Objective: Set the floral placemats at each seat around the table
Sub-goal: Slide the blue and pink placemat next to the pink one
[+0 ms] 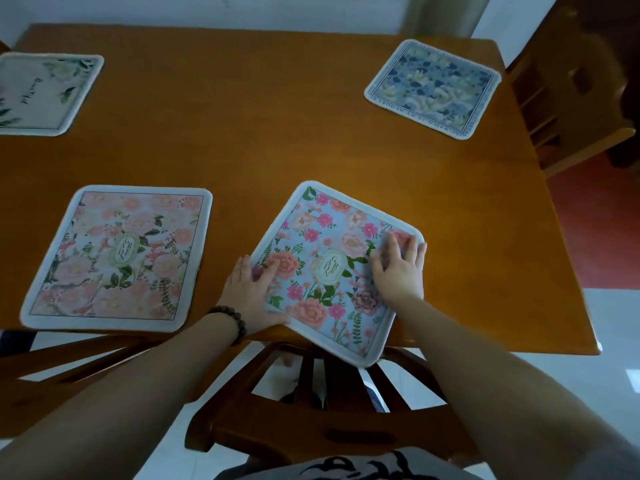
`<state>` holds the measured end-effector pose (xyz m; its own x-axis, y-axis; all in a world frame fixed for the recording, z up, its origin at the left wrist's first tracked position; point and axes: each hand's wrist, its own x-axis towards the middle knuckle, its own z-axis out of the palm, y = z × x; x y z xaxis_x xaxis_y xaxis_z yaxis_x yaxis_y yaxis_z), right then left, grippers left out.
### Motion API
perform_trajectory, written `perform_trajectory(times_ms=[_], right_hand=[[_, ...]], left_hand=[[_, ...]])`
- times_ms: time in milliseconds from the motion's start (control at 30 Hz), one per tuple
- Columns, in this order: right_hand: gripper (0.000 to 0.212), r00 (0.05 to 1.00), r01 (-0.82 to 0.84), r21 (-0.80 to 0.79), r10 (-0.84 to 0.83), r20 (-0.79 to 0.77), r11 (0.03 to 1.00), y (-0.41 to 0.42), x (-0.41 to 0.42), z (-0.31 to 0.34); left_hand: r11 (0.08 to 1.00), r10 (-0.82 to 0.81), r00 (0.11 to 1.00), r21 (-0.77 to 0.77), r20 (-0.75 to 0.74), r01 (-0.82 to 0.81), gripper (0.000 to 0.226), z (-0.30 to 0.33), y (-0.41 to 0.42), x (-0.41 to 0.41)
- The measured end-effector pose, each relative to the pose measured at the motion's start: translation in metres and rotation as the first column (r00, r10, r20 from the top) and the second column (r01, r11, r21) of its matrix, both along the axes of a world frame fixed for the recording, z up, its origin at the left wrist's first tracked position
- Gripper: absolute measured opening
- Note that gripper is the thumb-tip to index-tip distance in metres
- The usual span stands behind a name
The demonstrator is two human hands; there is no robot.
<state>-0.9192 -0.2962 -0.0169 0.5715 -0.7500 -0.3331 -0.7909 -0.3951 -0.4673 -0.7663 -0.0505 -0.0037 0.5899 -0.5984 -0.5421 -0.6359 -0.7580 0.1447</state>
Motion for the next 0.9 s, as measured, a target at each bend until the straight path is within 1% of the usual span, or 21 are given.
perform_trajectory(times_ms=[100,233,367,467,500,567,633,700,800,900], right_hand=[[0.063,0.995,-0.090,0.008,0.090,-0.033,0.996,-0.034,0.022,0.004],[0.062,0.973,-0.218,0.032,0.220,-0.068,0.975,-0.067,0.046,0.008],[0.062,0.954,-0.285,0.043,0.288,-0.088,0.957,-0.085,0.053,0.013],[0.061,0.969,-0.247,0.032,0.248,-0.019,0.968,-0.085,0.048,0.019],[0.062,0.977,-0.215,0.008,0.215,-0.015,0.977,-0.080,0.043,0.020],[0.067,0.986,-0.159,-0.055,0.156,-0.058,0.986,-0.062,0.026,0.019],[0.073,0.990,-0.120,-0.084,0.113,-0.087,0.989,-0.037,0.003,0.014],[0.076,0.993,-0.082,-0.047,0.078,-0.084,0.995,-0.013,-0.019,0.008],[0.078,0.991,-0.109,-0.038,0.106,-0.086,0.993,0.011,-0.040,0.001],[0.080,0.992,-0.105,-0.015,0.104,-0.064,0.994,0.010,-0.048,0.001]], left_hand=[[0.999,-0.026,1.000,0.028,0.000,0.026,0.121,0.005,-0.008,-0.010],[1.000,-0.029,0.999,-0.005,-0.024,0.029,0.119,0.009,-0.012,-0.022],[0.997,0.028,0.999,-0.065,-0.029,-0.030,0.115,0.009,-0.012,-0.029],[0.982,0.105,0.994,-0.160,0.035,-0.098,0.111,0.013,-0.016,-0.021],[0.969,0.153,0.988,-0.200,0.036,-0.143,0.110,0.015,-0.019,-0.015],[0.942,0.231,0.973,-0.249,0.000,-0.224,0.112,0.016,-0.025,-0.005],[0.944,0.241,0.970,-0.225,-0.023,-0.240,0.117,0.013,-0.033,0.000],[0.955,0.225,0.974,-0.191,-0.037,-0.228,0.120,0.010,-0.041,-0.001],[0.964,0.197,0.978,-0.166,-0.069,-0.206,0.125,0.006,-0.052,-0.013],[0.970,0.187,0.980,-0.144,-0.063,-0.194,0.128,0.005,-0.057,-0.026]])
